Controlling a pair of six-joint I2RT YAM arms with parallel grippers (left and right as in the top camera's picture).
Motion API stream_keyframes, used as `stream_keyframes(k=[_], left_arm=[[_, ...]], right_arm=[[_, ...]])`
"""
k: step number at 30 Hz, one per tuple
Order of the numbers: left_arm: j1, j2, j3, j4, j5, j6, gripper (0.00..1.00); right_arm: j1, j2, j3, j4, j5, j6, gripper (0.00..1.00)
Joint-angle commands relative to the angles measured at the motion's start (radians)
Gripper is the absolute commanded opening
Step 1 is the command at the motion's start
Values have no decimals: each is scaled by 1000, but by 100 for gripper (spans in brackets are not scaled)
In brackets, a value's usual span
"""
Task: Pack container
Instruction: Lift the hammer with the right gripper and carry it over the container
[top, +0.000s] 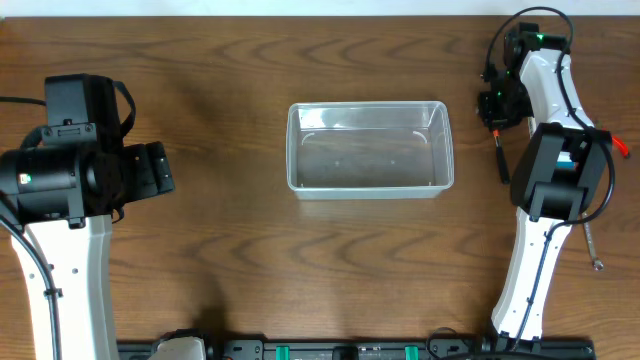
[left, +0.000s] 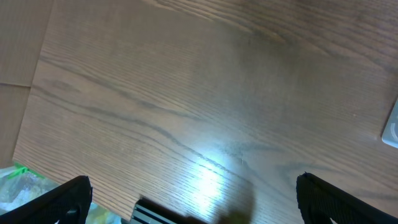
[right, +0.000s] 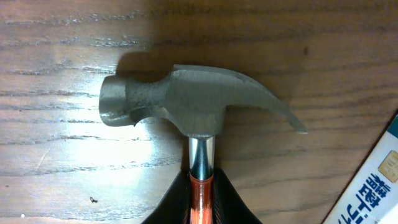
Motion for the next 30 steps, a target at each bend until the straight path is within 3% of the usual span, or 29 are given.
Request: stream_keyframes(k=[1,10,25,30], left_arm=[[5,2,5,-5,-8,-10,98],[5,2,5,-5,-8,-10,98],[5,2,5,-4,-8,-10,98],[5,2,5,-5,-8,-10,98]], right_arm=[[-4,18,-13,-7,25,0,6],[0,3,90,-59,25,0,2],[102,-21,630,-378,-11,-61,2],[198,-65,719,-431,-13,-116,3]])
